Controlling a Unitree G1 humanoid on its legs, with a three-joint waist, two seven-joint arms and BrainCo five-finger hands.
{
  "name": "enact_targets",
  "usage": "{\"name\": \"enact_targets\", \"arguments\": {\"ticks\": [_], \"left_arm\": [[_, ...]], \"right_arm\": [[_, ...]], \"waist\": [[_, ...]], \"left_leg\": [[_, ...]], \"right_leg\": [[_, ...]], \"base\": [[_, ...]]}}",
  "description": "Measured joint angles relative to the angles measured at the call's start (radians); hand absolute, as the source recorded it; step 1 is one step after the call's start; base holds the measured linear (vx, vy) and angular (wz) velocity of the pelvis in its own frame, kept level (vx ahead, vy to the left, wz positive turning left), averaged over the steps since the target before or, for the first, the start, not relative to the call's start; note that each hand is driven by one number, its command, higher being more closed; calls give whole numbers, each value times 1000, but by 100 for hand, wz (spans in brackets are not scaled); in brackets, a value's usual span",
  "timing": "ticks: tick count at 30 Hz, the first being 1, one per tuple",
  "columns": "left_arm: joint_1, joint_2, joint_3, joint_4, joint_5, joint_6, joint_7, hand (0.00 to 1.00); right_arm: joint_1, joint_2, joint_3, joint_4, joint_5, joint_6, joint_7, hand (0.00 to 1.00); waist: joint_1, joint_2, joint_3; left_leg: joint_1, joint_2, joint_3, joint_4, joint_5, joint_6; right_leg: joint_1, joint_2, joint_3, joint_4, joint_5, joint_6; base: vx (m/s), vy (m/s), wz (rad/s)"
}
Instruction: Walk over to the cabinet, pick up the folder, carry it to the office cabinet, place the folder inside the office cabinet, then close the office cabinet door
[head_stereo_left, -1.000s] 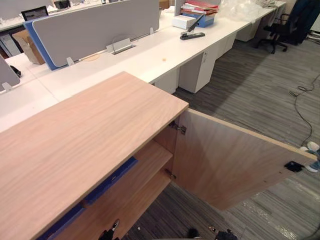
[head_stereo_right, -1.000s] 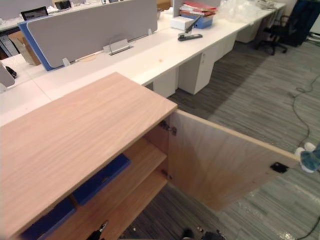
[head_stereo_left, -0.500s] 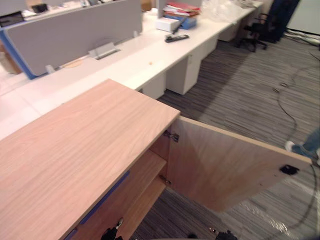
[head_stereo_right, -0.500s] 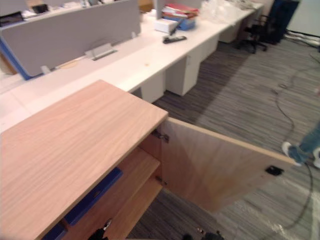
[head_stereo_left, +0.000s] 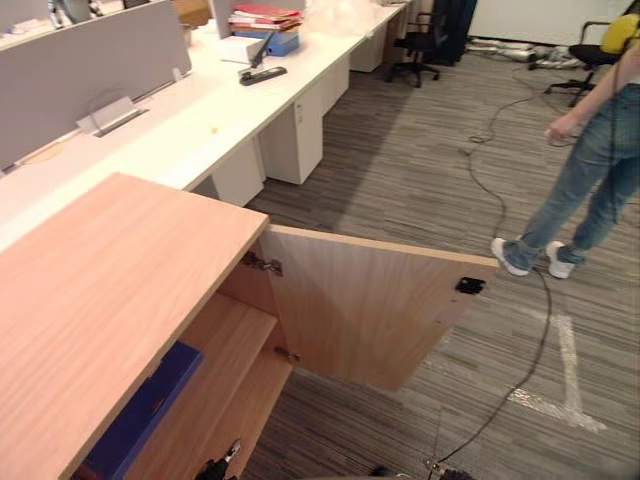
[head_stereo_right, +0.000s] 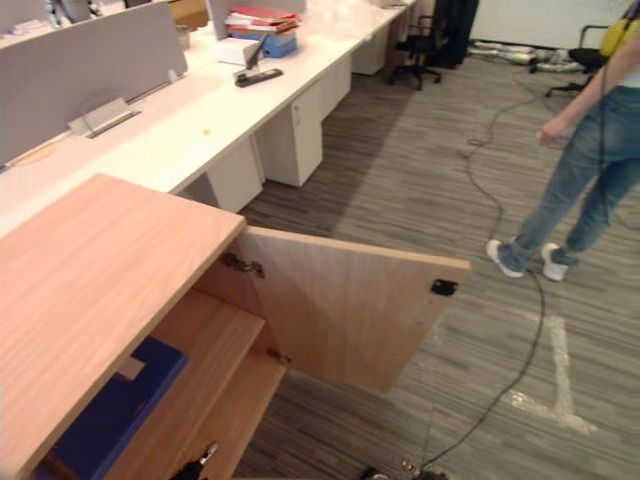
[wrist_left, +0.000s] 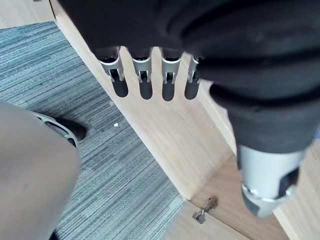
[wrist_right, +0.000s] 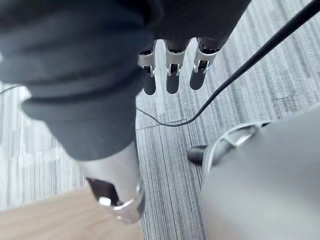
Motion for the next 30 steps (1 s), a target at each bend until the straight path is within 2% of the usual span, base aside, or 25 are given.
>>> {"name": "enact_targets", "arguments": {"ticks": [4, 8, 13, 16, 21, 26, 30], "left_arm": [[10, 27, -32, 1, -4, 2, 0, 0], [33, 44, -70, 2, -3, 4, 0, 0], [60, 61, -96, 4, 2, 13, 0, 0], [61, 68, -114, 3, 5, 14, 0, 0], [53, 93, -141, 2, 0, 13, 0, 0], [53, 105, -157, 1, -32, 11, 0, 0], [54, 105, -159, 1, -51, 11, 0, 0]], "right_arm": [[-3, 10, -36, 1, 1, 3, 0, 0], [-7, 13, -38, -1, 5, 3, 0, 0], [-37, -1, -16, -73, 75, 1, -14, 0], [-102, -56, -9, -127, 112, -5, -28, 0], [-278, -216, 17, -161, 159, -23, -67, 0], [-449, -338, 26, -132, 231, -51, -94, 0], [-529, -384, 53, -64, 242, -52, -95, 0]], "waist": [[0, -8, 6], [-3, -13, 14], [2, -16, 16], [-1, -8, 11], [-11, 8, 26], [-13, 49, 49], [-11, 68, 57]], "left_leg": [[2, -20, 2, -17, 1, -4], [13, -26, 1, -26, -12, -17], [16, -27, 19, -19, -32, -18], [4, -27, 26, -19, -33, -19], [-20, -29, 16, -5, -34, -22], [-37, -40, 6, 18, -34, -22], [-43, -48, -17, 28, -34, -23]], "right_leg": [[44, 16, 16, -148, 98, 1], [46, 12, 26, -148, 111, 5], [39, 15, 54, -149, 117, 3], [20, 19, 66, -149, 119, 1], [0, 22, 69, -147, 129, -6], [-3, 9, 68, -142, 129, -5], [-1, 3, 66, -142, 131, -3]], "base": [[-73, 13, -12], [-74, 55, -5], [-68, 19, -15], [-15, -3, -10], [29, 8, -2], [35, 18, 2], [18, 12, 4]]}}
